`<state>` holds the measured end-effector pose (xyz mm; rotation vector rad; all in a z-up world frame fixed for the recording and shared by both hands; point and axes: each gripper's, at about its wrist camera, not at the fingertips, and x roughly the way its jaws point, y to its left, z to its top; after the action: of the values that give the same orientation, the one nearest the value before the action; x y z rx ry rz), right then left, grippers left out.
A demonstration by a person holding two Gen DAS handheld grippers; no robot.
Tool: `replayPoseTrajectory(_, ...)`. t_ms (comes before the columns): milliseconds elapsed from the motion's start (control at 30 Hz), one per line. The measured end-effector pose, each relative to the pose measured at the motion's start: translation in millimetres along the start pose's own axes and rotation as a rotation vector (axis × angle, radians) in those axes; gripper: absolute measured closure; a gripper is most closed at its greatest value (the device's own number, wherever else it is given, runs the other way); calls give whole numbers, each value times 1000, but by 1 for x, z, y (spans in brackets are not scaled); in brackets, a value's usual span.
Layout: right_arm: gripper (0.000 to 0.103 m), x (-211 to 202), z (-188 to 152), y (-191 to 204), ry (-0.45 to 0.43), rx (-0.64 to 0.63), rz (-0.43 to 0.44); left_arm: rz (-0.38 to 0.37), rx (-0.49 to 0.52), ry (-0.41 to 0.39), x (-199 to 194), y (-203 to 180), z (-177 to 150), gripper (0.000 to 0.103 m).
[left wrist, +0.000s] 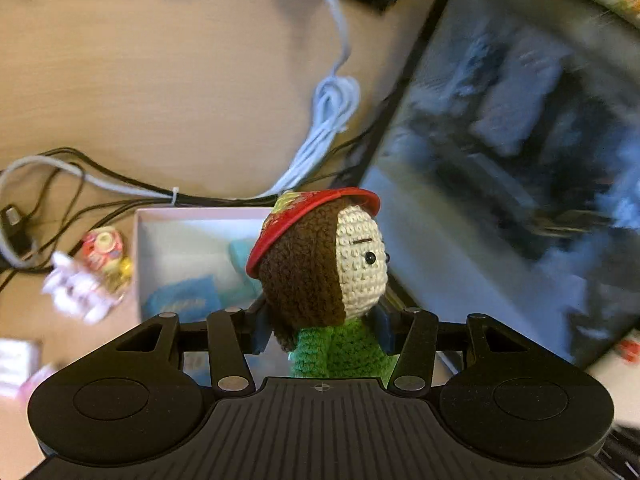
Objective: Organize objects
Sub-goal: 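Lower the doll and keychain figure into the pink box, open both grippers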
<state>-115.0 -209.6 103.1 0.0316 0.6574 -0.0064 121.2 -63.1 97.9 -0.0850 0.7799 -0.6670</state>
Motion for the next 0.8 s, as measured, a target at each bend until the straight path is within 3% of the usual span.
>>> replayPoseTrajectory(100, 52, -1, -6, -10, -12, 14, 4, 108, -5, 69, 51, -2, 1, 47)
replayPoseTrajectory(167, 52, -4, -9, -14, -19, 15, 10, 131, -30, 122, 65, 5, -2, 46)
replayPoseTrajectory(300, 52, -3, -14, -21, -22, -5, 14, 184, -10, 212, 73, 13, 1, 43)
replayPoseTrajectory(433, 52, 7, -10, -30, 5, 0, 26, 251, 48, 209, 74, 16, 2, 44)
replayPoseTrajectory(533, 52, 14, -3, -33, 0, -2, 44, 236, -33, 143, 67, 23, 3, 46)
replayPoseTrajectory(667, 52, 13, 1, -30, 2, -25, 56, 183, 79, 312, 75, 11, -6, 43)
replayPoseTrajectory(733, 52, 13, 0, -30, 9, -30, 58, 192, 121, 289, 66, 6, -7, 46)
replayPoseTrajectory(800, 52, 14, 0, -30, 18, -26, 57, 173, 93, 251, 50, 8, -2, 48)
